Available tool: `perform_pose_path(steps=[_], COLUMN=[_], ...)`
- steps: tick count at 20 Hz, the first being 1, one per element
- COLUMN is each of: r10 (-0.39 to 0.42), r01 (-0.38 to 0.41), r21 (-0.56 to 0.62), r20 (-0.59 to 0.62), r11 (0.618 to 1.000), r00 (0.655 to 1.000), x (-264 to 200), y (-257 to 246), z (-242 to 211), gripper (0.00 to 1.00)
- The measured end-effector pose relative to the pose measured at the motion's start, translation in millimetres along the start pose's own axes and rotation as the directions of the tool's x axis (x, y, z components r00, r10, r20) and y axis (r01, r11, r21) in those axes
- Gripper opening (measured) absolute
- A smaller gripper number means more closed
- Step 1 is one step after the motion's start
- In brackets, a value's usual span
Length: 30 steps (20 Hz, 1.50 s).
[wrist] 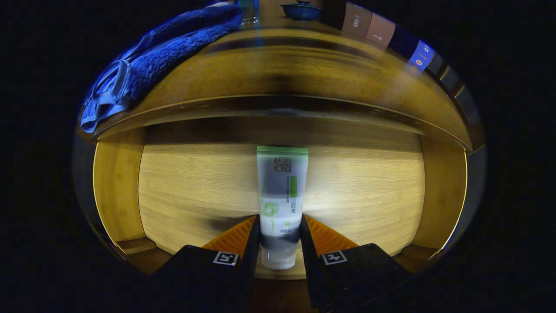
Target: Pull open the drawer, take out the items inside it, and place them on the countertop above the cabinet.
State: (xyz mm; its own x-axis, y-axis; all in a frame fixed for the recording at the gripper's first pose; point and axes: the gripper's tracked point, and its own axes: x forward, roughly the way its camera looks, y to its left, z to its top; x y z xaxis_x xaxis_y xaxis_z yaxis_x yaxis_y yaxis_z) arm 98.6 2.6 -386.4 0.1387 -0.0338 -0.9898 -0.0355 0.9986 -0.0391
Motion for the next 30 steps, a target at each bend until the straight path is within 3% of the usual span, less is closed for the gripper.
perform_pose_path(steps=[4, 18, 25, 30], r10=[0.023, 0.114, 0.111, 0.077], r01=[-0.023, -0.123, -0.133, -0.1], r21=[0.008, 0.025, 0.031, 0.036], r20=[0.014, 0.233, 0.395, 0.404], r11=[1.0, 0.992, 0.991, 0.994], r00=[1.0, 0.966, 0.912, 0.911], x=[-3, -111, -169, -156], y=[0, -7, -14, -19], z=[1, -15, 58, 134], gripper=[0.47, 0.47, 0.47, 0.47])
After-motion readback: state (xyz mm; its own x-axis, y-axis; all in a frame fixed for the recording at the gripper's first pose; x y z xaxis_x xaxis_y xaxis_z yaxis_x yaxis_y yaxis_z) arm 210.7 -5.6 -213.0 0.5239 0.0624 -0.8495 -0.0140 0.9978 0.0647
